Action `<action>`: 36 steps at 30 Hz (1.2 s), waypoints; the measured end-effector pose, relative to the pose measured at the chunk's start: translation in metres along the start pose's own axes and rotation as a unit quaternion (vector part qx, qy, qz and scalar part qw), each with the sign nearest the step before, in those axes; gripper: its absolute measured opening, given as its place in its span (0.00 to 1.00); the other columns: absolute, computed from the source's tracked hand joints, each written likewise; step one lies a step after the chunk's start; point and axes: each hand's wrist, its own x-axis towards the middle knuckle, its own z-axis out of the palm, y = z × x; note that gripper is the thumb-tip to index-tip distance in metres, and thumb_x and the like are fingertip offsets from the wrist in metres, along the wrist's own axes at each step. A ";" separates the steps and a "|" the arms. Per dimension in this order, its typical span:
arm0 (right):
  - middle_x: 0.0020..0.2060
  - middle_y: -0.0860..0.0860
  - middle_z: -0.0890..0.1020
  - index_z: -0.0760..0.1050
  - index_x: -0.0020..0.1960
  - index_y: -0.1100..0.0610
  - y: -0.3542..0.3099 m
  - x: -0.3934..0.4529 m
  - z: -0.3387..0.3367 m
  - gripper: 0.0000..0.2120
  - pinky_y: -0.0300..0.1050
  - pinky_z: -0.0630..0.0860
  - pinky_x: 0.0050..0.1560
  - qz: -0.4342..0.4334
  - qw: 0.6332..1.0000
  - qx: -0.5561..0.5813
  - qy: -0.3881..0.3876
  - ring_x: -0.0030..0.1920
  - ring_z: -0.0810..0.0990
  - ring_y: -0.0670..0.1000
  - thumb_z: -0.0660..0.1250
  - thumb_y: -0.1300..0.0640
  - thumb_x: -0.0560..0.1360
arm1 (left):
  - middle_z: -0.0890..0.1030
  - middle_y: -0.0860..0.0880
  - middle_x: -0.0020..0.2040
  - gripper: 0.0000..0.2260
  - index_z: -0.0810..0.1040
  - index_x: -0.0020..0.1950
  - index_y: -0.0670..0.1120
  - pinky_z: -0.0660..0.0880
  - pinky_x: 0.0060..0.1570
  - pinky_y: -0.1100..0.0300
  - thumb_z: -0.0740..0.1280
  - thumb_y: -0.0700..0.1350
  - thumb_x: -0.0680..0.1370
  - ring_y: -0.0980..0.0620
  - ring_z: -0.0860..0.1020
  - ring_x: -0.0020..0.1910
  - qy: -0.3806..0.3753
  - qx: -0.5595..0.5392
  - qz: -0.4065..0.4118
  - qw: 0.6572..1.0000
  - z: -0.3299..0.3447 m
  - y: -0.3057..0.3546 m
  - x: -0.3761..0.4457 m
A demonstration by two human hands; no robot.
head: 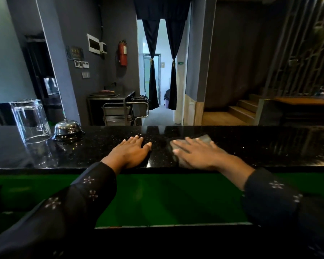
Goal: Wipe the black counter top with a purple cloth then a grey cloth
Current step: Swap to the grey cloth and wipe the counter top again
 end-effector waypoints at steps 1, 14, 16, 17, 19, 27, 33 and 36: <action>0.79 0.47 0.46 0.45 0.76 0.34 0.016 -0.005 -0.003 0.27 0.66 0.42 0.72 0.027 1.000 0.001 0.006 0.78 0.46 0.56 0.40 0.32 0.77 | 0.48 0.46 0.79 0.29 0.49 0.78 0.45 0.43 0.74 0.53 0.44 0.59 0.81 0.50 0.47 0.77 0.001 -0.004 0.003 1.000 0.000 -0.001 -0.001; 0.79 0.53 0.46 0.46 0.77 0.37 -0.026 0.003 -0.002 0.28 0.71 0.42 0.71 0.193 0.981 0.023 0.025 0.77 0.45 0.62 0.40 0.33 0.78 | 0.49 0.44 0.79 0.32 0.50 0.78 0.43 0.43 0.74 0.50 0.44 0.62 0.80 0.48 0.47 0.78 0.004 -0.001 0.020 1.000 0.003 -0.005 0.004; 0.79 0.51 0.46 0.45 0.76 0.35 -0.038 -0.005 0.003 0.28 0.69 0.41 0.72 0.157 0.987 0.024 0.024 0.78 0.45 0.60 0.40 0.32 0.77 | 0.49 0.44 0.79 0.32 0.50 0.78 0.43 0.43 0.74 0.50 0.45 0.61 0.80 0.48 0.47 0.78 0.004 -0.005 0.026 1.000 0.002 -0.007 0.005; 0.79 0.50 0.46 0.45 0.75 0.33 -0.038 -0.012 0.006 0.27 0.68 0.40 0.72 0.141 0.989 0.022 0.028 0.78 0.45 0.59 0.40 0.31 0.77 | 0.49 0.44 0.79 0.32 0.50 0.78 0.43 0.43 0.74 0.50 0.45 0.61 0.80 0.48 0.47 0.78 0.005 -0.006 0.028 1.000 0.002 -0.008 0.006; 0.79 0.48 0.47 0.46 0.75 0.32 -0.030 -0.027 0.009 0.27 0.66 0.40 0.72 0.129 0.991 0.020 0.038 0.78 0.45 0.58 0.39 0.31 0.77 | 0.49 0.44 0.79 0.32 0.49 0.78 0.43 0.43 0.74 0.50 0.45 0.61 0.80 0.48 0.47 0.78 0.004 -0.005 0.031 0.999 0.001 -0.010 0.007; 0.79 0.49 0.46 0.46 0.76 0.35 0.036 -0.022 -0.010 0.29 0.67 0.41 0.73 0.236 0.971 0.030 0.021 0.78 0.46 0.59 0.41 0.31 0.77 | 0.48 0.45 0.79 0.32 0.49 0.78 0.44 0.43 0.75 0.51 0.45 0.62 0.80 0.48 0.46 0.78 0.006 -0.004 0.028 1.000 0.004 -0.007 0.005; 0.79 0.52 0.46 0.47 0.77 0.37 0.030 -0.008 -0.017 0.29 0.70 0.42 0.71 0.243 0.969 0.031 0.019 0.77 0.45 0.62 0.41 0.32 0.77 | 0.49 0.45 0.79 0.32 0.50 0.78 0.44 0.44 0.75 0.51 0.46 0.63 0.80 0.48 0.48 0.78 0.009 0.000 0.022 1.000 -0.001 -0.006 0.001; 0.79 0.51 0.46 0.45 0.76 0.35 0.033 -0.020 -0.013 0.28 0.69 0.42 0.72 0.206 0.978 0.026 0.007 0.77 0.45 0.61 0.40 0.32 0.77 | 0.50 0.44 0.79 0.32 0.51 0.78 0.44 0.45 0.75 0.51 0.46 0.62 0.80 0.48 0.49 0.78 0.013 0.003 0.018 1.000 -0.001 -0.004 -0.001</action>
